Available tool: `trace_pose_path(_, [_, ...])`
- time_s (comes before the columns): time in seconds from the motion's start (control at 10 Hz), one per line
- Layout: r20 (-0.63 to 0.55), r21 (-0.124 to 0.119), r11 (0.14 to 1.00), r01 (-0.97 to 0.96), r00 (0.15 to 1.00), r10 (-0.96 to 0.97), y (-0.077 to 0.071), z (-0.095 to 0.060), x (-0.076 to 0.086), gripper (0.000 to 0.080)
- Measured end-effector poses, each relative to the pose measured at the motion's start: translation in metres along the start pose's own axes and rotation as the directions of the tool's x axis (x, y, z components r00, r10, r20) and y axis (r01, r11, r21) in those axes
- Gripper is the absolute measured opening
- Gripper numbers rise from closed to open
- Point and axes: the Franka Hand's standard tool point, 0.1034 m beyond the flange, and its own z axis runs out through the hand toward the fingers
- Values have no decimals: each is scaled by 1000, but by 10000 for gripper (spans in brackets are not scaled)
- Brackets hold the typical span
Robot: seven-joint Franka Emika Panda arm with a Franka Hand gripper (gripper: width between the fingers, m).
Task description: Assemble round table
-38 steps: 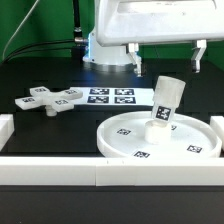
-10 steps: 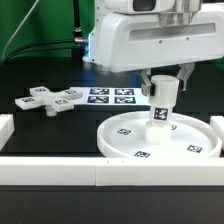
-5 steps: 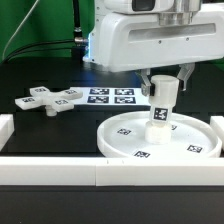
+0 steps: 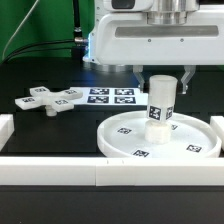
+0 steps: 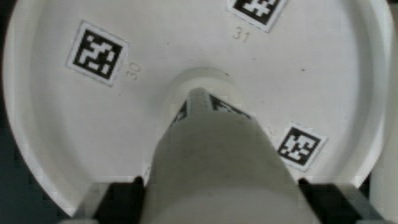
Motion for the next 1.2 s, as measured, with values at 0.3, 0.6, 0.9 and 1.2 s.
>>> trace_pose_path(0.3, [1,52,894,-445,895,446,-1,1,-5,409])
trace_pose_path(0.6, [30,64,782,-620,784,620,-3,2,-6,409])
trace_pose_path(0.9, [66,81,571,-817,576,815,-6,2,-8,409])
trace_pose_path(1.2, [129,109,249,-962,263,956,-6,2,-10,409])
